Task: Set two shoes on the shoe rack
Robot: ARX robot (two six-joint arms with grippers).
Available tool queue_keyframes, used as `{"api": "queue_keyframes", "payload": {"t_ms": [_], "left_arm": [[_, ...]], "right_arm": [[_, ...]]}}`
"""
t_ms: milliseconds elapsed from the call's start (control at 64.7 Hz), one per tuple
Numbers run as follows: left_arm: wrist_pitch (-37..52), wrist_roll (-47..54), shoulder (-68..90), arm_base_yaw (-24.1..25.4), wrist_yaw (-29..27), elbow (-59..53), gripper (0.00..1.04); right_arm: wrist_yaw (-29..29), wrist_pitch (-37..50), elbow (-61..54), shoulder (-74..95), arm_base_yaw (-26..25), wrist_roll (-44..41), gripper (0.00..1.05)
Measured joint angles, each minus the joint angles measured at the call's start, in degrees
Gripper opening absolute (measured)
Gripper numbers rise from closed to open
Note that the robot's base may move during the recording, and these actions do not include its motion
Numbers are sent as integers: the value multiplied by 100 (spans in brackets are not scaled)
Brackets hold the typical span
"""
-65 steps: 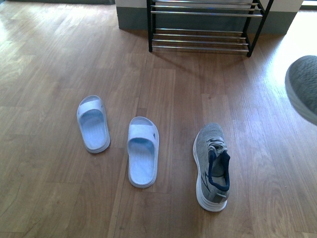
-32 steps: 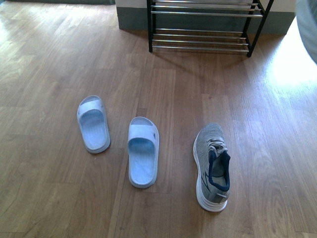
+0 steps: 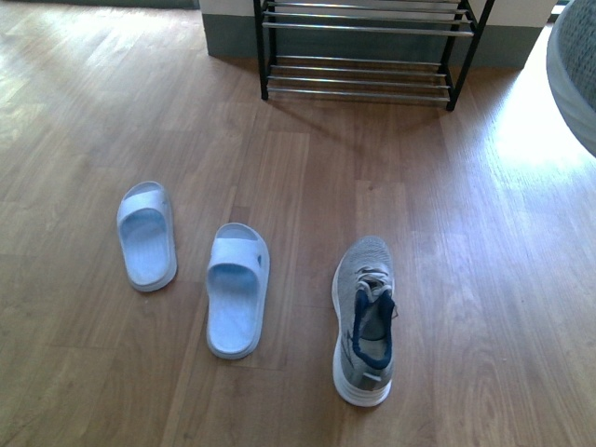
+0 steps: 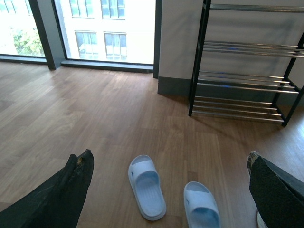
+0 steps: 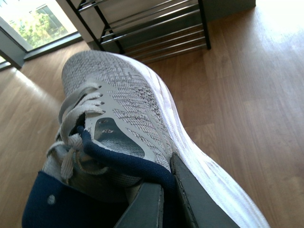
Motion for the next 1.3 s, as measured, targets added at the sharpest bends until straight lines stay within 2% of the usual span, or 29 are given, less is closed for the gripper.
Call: {"api": "queue_keyframes", "payload": {"t_ms": [649, 680, 695, 711, 773, 804, 834, 896, 973, 1035, 1159, 1298], "left_arm": [[0, 2, 0, 2, 15, 0, 95], [-190, -105, 98, -81, -304, 55, 95], [-551, -317, 234, -240, -767, 192, 95], [-745, -372, 341, -337, -977, 260, 95], [-1764, -1222, 1368, -1084, -2376, 726, 95], [-1884, -1502, 1827, -1436, -2796, 815, 95], [-1862, -1821, 2269, -1775, -3088, 879, 95], [-1530, -2433, 3198, -2350, -3303, 1032, 95], [-887, -2981, 4367, -2800, -3189, 1298, 95], [-173, -3460, 5705, -3056, -2892, 1663, 95], [857, -3770, 8011, -3211, -2465, 2389, 95], [1268, -3923, 10179, -3204, -2000, 3222, 95]], "right_arm": [[48, -4, -9, 15, -2, 15, 1], [42, -4, -9, 15, -2, 17, 1], [42, -4, -9, 15, -2, 17, 1], [42, -4, -9, 15, -2, 17, 1], [44, -4, -9, 15, -2, 17, 1], [44, -4, -9, 13, -2, 17, 1], [46, -4, -9, 15, -2, 17, 1], [52, -4, -9, 15, -2, 20, 1], [55, -4, -9, 15, -2, 20, 1], [50, -4, -9, 15, -2, 20, 1], [46, -4, -9, 15, -2, 20, 1], [50, -4, -9, 15, -2, 17, 1]]}}
